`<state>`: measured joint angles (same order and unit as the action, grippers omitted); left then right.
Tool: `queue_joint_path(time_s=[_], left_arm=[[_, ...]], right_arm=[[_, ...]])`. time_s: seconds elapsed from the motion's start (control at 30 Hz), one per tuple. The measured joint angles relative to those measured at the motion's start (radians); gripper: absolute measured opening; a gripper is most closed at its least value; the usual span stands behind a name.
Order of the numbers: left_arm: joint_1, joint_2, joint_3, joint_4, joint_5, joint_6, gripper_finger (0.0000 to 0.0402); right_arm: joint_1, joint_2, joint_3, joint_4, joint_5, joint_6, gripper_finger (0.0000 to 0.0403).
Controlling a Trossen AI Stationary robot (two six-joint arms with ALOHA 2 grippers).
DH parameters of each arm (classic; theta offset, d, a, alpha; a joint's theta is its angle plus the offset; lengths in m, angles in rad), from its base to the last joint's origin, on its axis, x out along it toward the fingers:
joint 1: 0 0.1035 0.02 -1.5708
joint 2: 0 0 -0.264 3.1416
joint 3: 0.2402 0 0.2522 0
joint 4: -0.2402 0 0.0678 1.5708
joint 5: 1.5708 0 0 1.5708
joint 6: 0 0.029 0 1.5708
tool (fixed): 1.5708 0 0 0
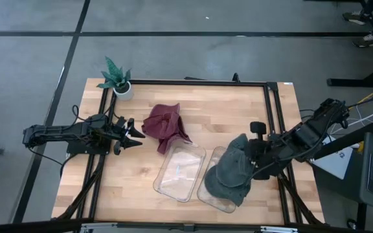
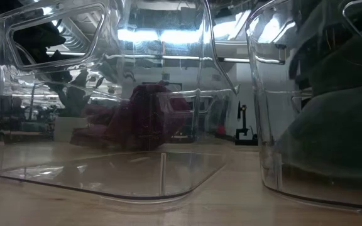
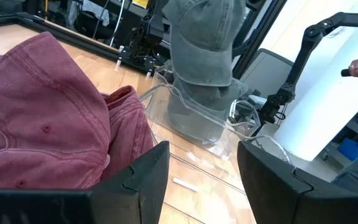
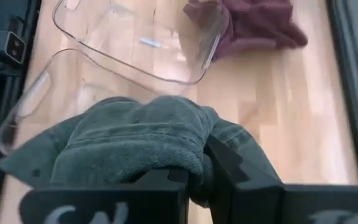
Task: Pick & Place hat
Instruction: Put the gray cap into the right transparent bin
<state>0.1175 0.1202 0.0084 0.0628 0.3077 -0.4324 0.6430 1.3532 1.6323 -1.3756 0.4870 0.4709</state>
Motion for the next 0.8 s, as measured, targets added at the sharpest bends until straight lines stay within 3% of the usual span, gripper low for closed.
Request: queue_joint_path(time_s=[0.23, 0.43, 0.63, 0.8], left_arm=[[0.0, 0.0, 0.0, 0.0, 0.0, 0.0, 0.0184], [0.0, 0.0, 0.0, 0.0, 0.0, 0.0, 0.0184], [0.0, 0.0, 0.0, 0.0, 0.0, 0.0, 0.0184], [0.0, 0.0, 0.0, 0.0, 0.0, 0.0, 0.0184]], right_arm=[[0.0, 0.102, 0.117, -0.088, -0.097, 0.202, 0.0027], [-0.002, 0.153, 0.151, -0.113, -0.105, 0.285, 0.0027], [-0.025, 0.195, 0.152, -0.127, -0.099, 0.302, 0.0027], [-0.028, 0.24, 0.152, -0.127, -0.174, 0.241, 0.0027]])
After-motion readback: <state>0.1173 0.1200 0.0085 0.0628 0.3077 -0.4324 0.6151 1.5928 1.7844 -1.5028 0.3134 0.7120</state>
